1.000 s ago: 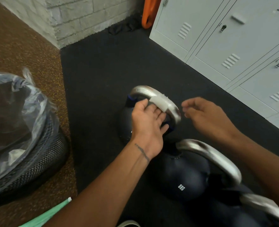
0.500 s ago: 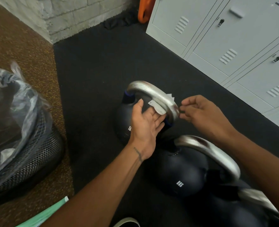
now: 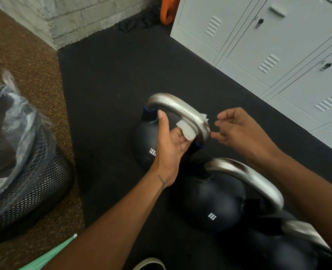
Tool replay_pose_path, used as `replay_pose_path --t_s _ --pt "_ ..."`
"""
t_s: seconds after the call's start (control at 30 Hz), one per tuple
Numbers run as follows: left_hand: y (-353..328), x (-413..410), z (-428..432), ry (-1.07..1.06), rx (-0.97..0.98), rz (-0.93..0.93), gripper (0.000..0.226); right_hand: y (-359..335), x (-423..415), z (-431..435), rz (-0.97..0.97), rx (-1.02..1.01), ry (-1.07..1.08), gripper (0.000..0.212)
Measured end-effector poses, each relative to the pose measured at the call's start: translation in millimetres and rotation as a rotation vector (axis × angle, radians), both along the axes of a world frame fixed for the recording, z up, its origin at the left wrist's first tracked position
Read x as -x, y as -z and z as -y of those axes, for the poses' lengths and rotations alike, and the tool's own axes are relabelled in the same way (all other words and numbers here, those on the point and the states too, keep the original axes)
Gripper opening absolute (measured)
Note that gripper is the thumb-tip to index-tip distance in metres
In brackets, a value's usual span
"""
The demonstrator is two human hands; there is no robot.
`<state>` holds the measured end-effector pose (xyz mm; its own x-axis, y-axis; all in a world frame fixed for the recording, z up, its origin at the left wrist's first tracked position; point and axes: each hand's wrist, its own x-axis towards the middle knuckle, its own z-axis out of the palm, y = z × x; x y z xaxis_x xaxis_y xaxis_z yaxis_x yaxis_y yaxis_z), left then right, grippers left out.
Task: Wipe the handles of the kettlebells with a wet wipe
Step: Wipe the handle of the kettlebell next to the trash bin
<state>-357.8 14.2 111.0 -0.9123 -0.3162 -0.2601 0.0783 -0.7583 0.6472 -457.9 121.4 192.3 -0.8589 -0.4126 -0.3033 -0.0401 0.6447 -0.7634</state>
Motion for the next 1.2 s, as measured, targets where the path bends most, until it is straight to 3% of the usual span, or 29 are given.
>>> replay_pose_path --t_s 0.13,0.33,0.6,0.77,1.0,1.2 --pt "0.0 1.0 -2.3 0.008 0.090 -0.008 0.098 -0.2 0.9 0.5 0.001 0.000 0.007 0.024" --pt "-2.8 12.8 3.4 -0.032 -0.034 -0.047 0.105 4.2 3.5 -1.4 -0.005 0.014 0.009 0.025" --pt "3.1 14.0 0.4 -0.029 0.149 -0.007 0.100 5.0 15.0 -1.2 0.068 0.015 0.051 0.026" --pt "4.4 23.2 2.3 0.001 0.276 0.031 0.109 6.3 22.8 3.2 0.103 0.005 0.029 0.033" --pt "5.7 12.9 3.3 0.071 0.230 -0.032 0.105 8.0 27.6 10.1 0.119 0.003 -0.043 0.037" --pt "4.4 13.4 7.7 0.106 0.358 -0.013 0.108 8.0 25.5 16.1 0.109 0.026 -0.025 0.034"
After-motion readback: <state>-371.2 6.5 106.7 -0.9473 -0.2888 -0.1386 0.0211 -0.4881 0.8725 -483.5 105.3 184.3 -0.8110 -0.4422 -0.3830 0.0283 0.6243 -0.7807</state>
